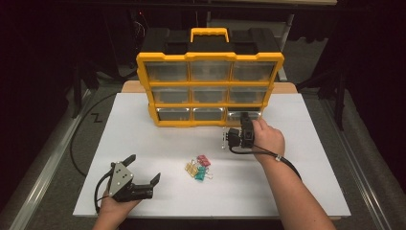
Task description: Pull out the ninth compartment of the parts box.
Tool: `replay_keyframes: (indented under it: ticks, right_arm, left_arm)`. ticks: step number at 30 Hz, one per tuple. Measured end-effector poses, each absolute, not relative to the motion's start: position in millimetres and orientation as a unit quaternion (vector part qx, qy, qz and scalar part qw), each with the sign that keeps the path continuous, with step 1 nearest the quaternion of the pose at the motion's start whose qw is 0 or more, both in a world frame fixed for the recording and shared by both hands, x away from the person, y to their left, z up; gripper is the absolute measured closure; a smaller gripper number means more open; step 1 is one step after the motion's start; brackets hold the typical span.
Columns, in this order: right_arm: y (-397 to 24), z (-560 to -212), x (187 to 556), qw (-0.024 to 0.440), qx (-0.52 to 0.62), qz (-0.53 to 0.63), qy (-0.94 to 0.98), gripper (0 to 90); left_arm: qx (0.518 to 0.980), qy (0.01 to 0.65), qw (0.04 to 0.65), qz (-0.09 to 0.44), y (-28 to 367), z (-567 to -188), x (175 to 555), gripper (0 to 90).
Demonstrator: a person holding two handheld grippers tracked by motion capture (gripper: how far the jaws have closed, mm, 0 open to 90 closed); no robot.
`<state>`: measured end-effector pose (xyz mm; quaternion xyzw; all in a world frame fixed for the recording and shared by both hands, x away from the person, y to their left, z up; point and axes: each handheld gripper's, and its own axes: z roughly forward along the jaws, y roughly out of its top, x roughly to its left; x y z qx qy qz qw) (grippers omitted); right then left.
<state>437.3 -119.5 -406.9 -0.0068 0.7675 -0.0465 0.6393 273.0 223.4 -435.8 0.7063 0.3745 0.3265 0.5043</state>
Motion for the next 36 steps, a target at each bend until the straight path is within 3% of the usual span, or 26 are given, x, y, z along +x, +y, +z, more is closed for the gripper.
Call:
replay_keyframes:
  ticks: [36]
  right_arm:
    - [-121.0,-408.7,393.2,0.641,-0.012,-0.044,0.766,78.2]
  left_arm:
    - [0.703,0.371,0.512,0.326,224.0,-433.5,271.9,0.3]
